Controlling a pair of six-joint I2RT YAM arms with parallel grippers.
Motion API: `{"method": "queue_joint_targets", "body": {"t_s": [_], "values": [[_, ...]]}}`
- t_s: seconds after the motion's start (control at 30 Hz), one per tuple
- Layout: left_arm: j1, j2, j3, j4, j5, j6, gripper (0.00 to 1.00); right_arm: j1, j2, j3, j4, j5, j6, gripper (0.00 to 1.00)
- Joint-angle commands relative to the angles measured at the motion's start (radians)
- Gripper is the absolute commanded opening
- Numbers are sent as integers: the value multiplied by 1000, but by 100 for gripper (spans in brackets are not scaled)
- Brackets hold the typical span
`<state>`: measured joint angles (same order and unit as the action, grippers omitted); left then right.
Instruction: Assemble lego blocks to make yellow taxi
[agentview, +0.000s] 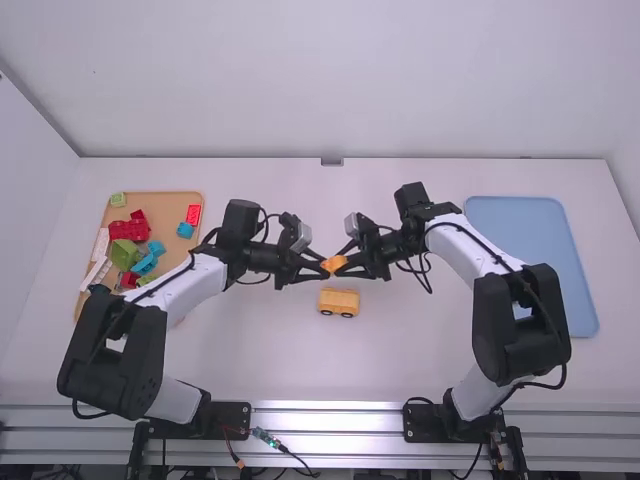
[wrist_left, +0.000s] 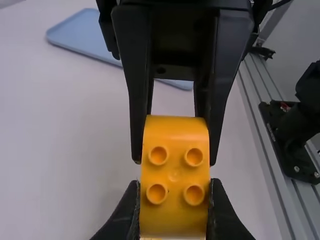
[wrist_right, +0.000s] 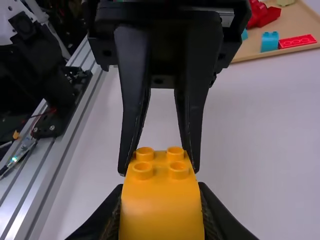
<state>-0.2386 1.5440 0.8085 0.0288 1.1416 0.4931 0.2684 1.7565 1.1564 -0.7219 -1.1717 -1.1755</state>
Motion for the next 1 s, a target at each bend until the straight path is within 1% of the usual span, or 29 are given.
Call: {"method": "queue_joint_targets", "body": {"t_s": [0.0, 0.1, 0.13, 0.2, 0.37, 0.6, 0.63, 0.7, 0.8, 0.83, 0.97], "values": [[-5, 9, 0, -2, 22, -26, 6, 2, -26, 22, 3, -18, -3, 11], [-5, 9, 0, -1, 22, -29, 8, 2, -26, 22, 3, -19, -3, 11], [-5, 9, 0, -1, 22, -29, 15, 2, -26, 22, 3, -25, -3, 10], [-5, 9, 0, 0, 22, -28, 34, 2, -26, 22, 3, -33, -3, 8], [-5, 9, 0, 6, 22, -29, 33, 1, -26, 22, 3, -32, -3, 6], [-12, 9, 0, 6, 21, -28, 35, 1, -26, 22, 3, -33, -3, 6], [-21, 9, 0, 7, 21, -28, 37, 1, -26, 22, 3, -33, -3, 6], [-34, 9, 0, 10, 21, -21, 38, 1, -26, 22, 3, -35, -3, 6], [-48, 9, 0, 11, -21, -24, 38, 1, -26, 22, 2, -32, -3, 5], [-50, 9, 0, 10, -37, -30, 38, 1, -26, 22, 1, -32, -3, 3], [-39, 9, 0, 11, -24, -29, 34, 1, -26, 22, -2, -17, -2, 3]]}}
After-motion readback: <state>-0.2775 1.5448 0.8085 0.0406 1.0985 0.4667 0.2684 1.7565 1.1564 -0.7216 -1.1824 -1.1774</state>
